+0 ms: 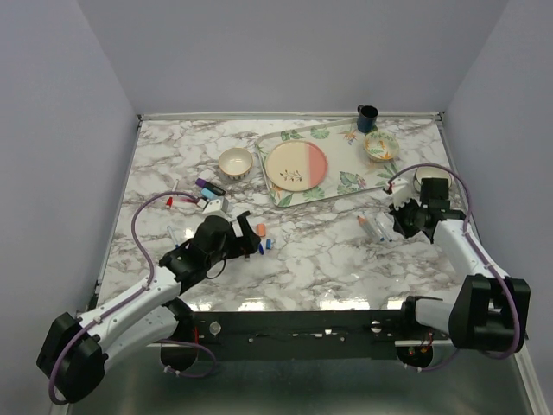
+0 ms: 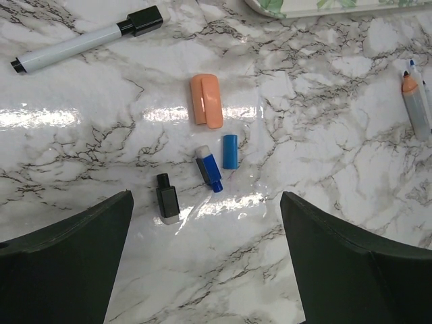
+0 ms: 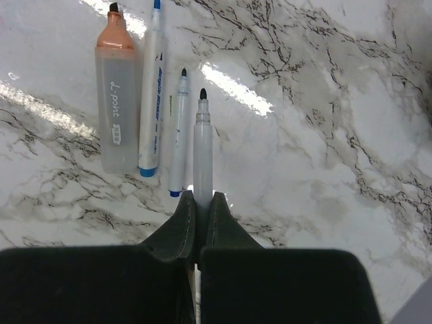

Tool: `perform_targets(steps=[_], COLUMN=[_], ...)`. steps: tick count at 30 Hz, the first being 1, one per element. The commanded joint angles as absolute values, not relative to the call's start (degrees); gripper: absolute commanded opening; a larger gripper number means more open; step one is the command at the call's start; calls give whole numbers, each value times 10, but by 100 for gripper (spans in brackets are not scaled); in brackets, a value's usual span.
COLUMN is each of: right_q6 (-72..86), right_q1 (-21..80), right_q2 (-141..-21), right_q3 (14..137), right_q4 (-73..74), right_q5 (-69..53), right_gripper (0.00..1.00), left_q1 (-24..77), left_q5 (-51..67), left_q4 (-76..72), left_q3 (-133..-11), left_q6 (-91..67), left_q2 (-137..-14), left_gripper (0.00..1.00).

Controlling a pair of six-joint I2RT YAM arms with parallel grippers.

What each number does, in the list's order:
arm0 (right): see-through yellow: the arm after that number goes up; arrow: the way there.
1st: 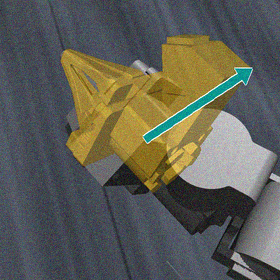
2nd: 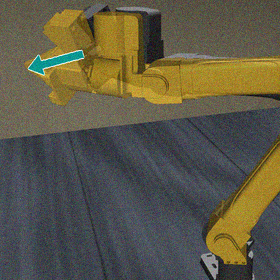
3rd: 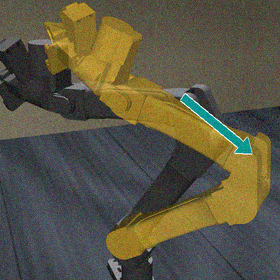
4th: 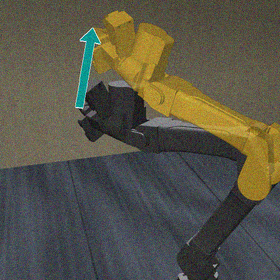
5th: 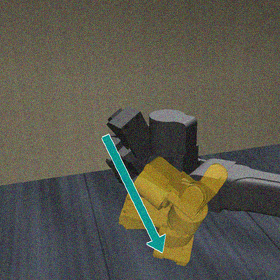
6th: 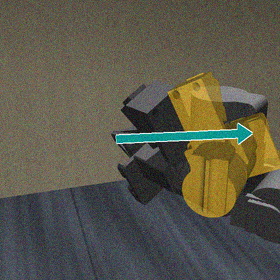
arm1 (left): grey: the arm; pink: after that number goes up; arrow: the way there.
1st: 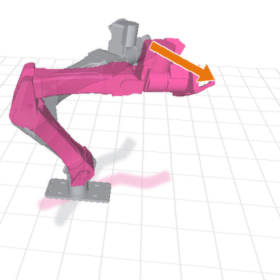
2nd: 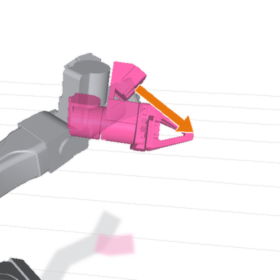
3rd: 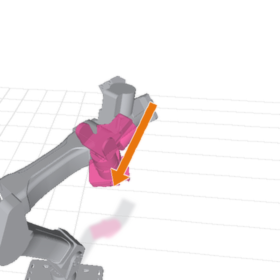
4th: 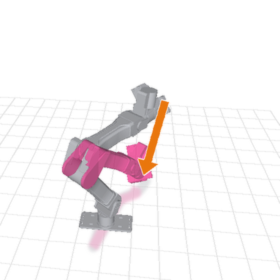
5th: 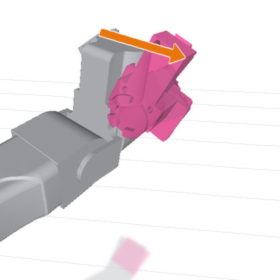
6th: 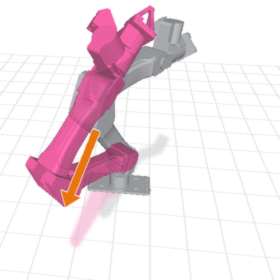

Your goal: Open the pen caps

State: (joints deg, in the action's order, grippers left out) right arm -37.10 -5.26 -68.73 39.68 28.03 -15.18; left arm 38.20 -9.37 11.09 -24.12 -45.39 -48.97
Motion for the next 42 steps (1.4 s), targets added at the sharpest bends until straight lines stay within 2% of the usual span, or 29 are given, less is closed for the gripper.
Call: perform_targets(steps=[1, 18, 42], right_q6=[-363, -357, -366], right_q1=[-65, -78, -90], right_q2=[-705, -787, -797], right_q3=[417, 439, 447], right_q4=[295, 316, 342], right_q5=[-166, -191, -217], right_gripper=[6, 11, 39], left_q1=[378, 378, 378], left_q5=[-110, -114, -149], left_q4=[129, 143, 163], left_q3=[-242, -232, -228], left_q6=[-440, -439, -440], left_q2=[-462, -418, -382], left_gripper=[99, 99, 99])
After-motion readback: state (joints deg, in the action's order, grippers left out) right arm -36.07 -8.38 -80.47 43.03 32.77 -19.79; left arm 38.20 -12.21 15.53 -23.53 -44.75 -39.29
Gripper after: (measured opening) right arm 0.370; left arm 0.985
